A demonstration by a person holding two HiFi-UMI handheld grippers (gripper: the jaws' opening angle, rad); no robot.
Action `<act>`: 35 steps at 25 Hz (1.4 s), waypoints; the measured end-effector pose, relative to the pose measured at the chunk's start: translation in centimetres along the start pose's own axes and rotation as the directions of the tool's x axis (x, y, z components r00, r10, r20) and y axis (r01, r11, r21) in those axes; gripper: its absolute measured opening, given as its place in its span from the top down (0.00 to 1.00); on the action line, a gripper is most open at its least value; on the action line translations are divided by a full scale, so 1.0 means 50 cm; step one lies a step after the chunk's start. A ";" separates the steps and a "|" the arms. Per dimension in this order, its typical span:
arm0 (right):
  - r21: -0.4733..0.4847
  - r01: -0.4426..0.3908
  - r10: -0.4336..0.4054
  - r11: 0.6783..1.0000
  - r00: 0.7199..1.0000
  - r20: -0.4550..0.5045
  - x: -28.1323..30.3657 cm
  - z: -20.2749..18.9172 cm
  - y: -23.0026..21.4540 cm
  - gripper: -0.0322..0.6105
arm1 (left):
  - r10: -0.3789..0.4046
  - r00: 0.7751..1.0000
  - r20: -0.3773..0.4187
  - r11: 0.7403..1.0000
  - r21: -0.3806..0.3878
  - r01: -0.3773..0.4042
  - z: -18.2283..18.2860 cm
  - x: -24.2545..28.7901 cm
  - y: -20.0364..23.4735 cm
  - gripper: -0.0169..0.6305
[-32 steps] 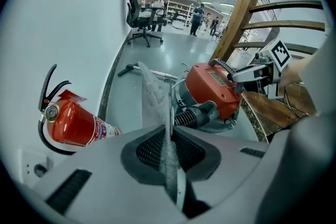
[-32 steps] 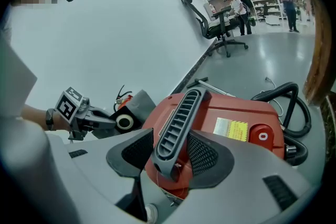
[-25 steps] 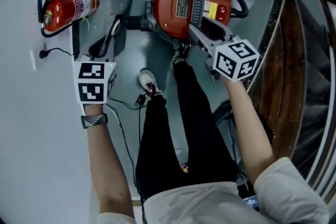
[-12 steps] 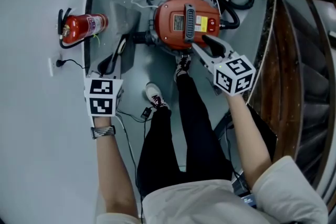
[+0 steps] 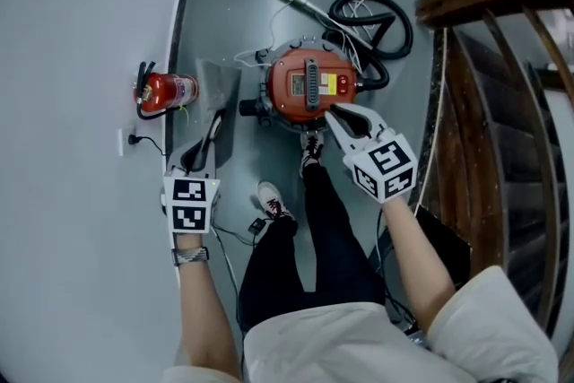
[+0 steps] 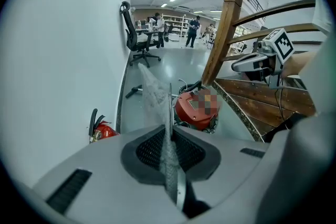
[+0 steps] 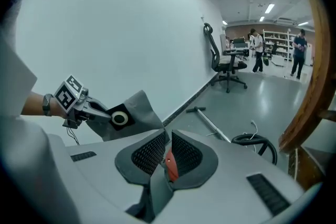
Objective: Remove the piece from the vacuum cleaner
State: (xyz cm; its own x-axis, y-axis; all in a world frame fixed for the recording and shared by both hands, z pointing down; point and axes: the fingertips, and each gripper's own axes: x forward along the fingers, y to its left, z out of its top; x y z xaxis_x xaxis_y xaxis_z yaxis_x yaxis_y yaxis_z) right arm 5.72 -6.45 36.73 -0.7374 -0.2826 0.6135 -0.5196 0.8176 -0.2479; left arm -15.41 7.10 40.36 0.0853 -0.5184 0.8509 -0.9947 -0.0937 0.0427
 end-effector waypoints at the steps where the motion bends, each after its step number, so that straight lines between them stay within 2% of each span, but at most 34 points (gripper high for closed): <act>1: -0.017 0.005 -0.004 1.000 1.000 0.012 -0.018 0.018 0.009 0.86 | 0.002 1.000 0.005 1.000 0.007 -0.002 0.004 -0.018 -0.003 0.93; 9: -0.168 0.025 -0.016 0.986 0.998 0.057 -0.166 0.127 0.087 0.90 | 0.011 0.998 0.069 0.998 0.066 -0.016 0.069 -0.165 -0.040 0.93; 13: -0.173 0.068 -0.050 0.983 0.993 0.106 -0.239 0.172 0.105 0.91 | 0.015 0.993 0.114 0.996 0.089 -0.026 0.097 -0.237 -0.061 0.93; 21: -0.248 0.099 -0.043 0.964 0.974 0.224 -0.387 0.276 0.143 0.91 | 0.023 0.986 0.165 0.991 0.128 -0.045 0.142 -0.347 -0.115 0.93; 26: -0.295 0.106 -0.035 0.949 0.971 0.237 -0.447 0.303 0.196 0.91 | 0.018 0.981 0.195 0.986 0.161 -0.050 0.157 -0.401 -0.128 0.93; 31: -0.291 0.127 -0.038 0.948 0.955 0.293 -0.509 0.338 0.221 0.91 | -0.001 0.969 0.246 0.981 0.188 -0.047 0.192 -0.456 -0.165 0.93; 35: -0.325 0.160 -0.054 0.932 0.948 0.313 -0.551 0.365 0.250 0.91 | -0.011 0.958 0.287 0.975 0.218 -0.054 0.219 -0.501 -0.176 0.93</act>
State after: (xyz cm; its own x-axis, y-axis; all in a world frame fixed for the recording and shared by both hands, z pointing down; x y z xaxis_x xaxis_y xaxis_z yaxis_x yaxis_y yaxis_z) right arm 11.69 2.40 3.05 -0.8064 -0.4688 0.3604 -0.4622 0.8799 0.1104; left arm -8.18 11.59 12.94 0.1091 -0.7394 0.6644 -0.9614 -0.2483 -0.1184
